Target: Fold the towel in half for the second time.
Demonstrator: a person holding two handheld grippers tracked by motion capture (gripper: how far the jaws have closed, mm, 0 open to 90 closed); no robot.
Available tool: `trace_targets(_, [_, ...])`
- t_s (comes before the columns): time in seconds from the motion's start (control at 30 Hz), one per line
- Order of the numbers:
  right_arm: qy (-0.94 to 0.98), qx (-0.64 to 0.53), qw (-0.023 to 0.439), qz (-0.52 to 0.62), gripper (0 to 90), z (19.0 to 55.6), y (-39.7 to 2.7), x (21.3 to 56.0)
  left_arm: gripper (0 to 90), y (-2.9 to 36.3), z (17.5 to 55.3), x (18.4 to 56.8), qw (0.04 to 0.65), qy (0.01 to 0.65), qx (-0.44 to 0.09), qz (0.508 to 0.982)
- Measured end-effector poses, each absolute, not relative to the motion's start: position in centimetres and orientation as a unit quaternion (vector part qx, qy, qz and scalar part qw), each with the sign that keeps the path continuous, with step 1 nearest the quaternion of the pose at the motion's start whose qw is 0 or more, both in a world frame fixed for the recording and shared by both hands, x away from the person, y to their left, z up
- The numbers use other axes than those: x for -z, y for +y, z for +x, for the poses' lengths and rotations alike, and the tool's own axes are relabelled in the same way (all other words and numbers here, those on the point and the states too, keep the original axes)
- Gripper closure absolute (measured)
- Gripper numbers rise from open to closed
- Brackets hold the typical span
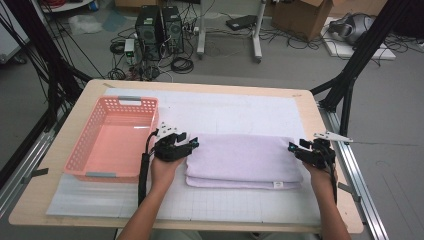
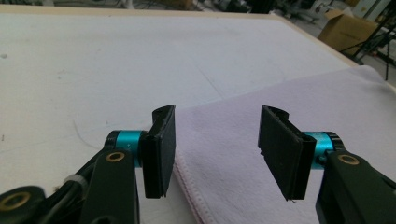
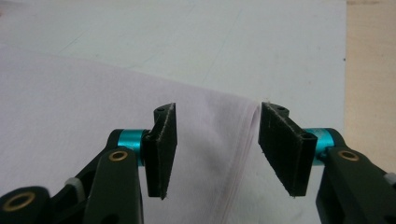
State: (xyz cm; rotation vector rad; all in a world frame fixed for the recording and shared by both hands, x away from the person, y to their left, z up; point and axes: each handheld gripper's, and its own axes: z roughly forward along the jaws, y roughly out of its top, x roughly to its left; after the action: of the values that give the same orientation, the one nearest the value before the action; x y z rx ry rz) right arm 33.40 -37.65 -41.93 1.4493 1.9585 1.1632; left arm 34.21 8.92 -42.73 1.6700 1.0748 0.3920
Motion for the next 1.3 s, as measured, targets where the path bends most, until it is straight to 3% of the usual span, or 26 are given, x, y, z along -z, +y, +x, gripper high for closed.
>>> trace_targets(0.27, [0.72, -0.423, 0.189, 0.517, 47.6, 29.7, -38.9, 42.9, 52.9, 9.0, 31.1, 44.3, 0.502, 0.434, -0.124, 0.738])
trace_targets(0.47, [0.73, -0.426, 0.165, 0.509, 51.0, 27.2, -39.1, 43.2, 54.8, 10.3, 29.5, 45.1, 0.501, 0.454, -0.081, 0.733])
trace_targets(0.6, [0.737, -0.424, 0.157, 0.502, 55.5, 26.2, -38.9, 43.2, 60.9, 10.4, 28.6, 45.2, 0.499, 0.45, -0.061, 0.738])
trace_targets(0.77, [0.742, -0.414, 0.135, 0.509, 62.8, 25.9, -38.9, 44.0, 73.9, 10.2, 27.8, 45.3, 0.486, 0.439, -0.07, 0.752])
trace_targets(0.9, [0.759, -0.396, 0.144, 0.496, 81.8, 25.7, -38.7, 44.0, 82.1, 10.3, 27.6, 45.2, 0.483, 0.437, -0.079, 0.755])
trace_targets(1.3, [0.746, -0.43, 0.155, 0.484, 84.4, 24.4, -39.3, 42.8, 84.7, 11.2, 26.0, 43.9, 0.526, 0.419, -0.1, 0.733])
